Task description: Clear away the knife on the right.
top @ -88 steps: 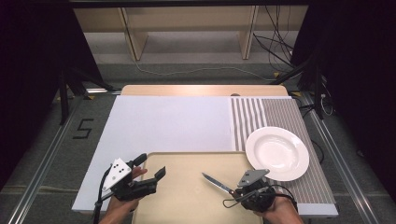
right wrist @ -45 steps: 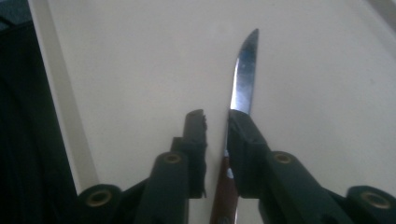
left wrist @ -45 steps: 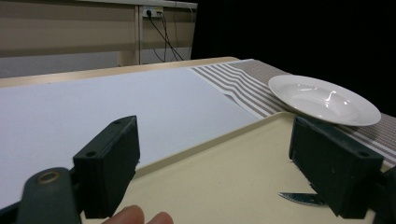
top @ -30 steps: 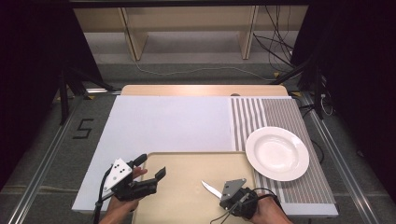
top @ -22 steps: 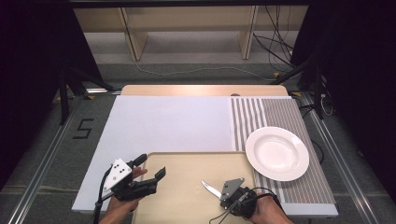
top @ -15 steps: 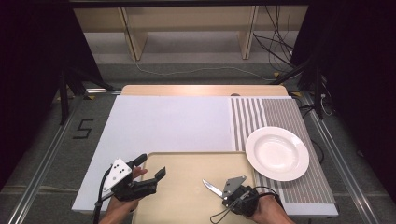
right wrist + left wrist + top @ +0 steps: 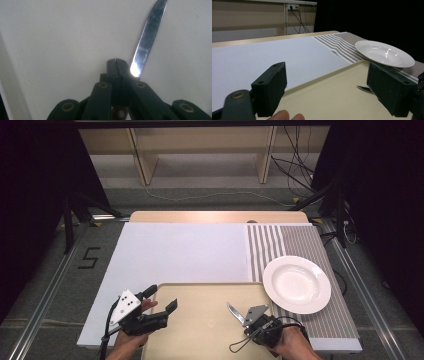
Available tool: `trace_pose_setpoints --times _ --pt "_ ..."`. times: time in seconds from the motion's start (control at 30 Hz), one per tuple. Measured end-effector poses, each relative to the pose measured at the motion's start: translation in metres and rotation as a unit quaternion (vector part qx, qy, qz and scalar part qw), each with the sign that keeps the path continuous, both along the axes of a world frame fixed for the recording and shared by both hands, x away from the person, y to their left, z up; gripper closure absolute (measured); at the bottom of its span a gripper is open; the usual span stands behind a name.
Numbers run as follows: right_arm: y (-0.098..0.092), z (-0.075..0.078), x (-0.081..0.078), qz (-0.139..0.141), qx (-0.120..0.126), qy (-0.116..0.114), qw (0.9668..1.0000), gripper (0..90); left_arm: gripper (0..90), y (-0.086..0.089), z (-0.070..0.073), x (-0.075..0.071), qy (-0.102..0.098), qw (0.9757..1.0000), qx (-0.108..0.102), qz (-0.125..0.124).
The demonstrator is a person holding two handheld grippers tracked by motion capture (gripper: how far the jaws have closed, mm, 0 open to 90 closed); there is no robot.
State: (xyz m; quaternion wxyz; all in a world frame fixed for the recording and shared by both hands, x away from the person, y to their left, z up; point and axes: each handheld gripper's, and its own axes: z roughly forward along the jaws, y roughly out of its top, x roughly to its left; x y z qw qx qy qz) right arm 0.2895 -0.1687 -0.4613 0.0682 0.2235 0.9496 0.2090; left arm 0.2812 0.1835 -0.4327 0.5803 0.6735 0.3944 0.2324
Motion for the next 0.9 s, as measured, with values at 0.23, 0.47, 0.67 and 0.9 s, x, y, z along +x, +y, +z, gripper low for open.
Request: trace_pose_setpoints --times 0.23,0.47,0.67,0.9 --pt "-0.004 0.001 0.002 -0.012 -0.005 -0.005 0.9999 90.0 16.3 0.000 0.000 0.000 0.000 1.0000 0.001 -0.001" --pt "-0.009 0.002 0.004 -0.016 -0.015 -0.010 0.9997 90.0 16.3 0.000 0.000 0.000 0.000 1.0000 0.001 -0.001" --pt "-0.012 0.002 0.006 -0.024 -0.018 -0.007 0.9995 90.0 16.3 0.000 0.000 0.000 -0.001 1.0000 0.001 0.000" --pt "-0.018 0.003 0.009 -0.029 -0.021 -0.012 0.9993 90.0 16.3 0.000 0.000 -0.001 -0.001 1.0000 0.000 0.001"
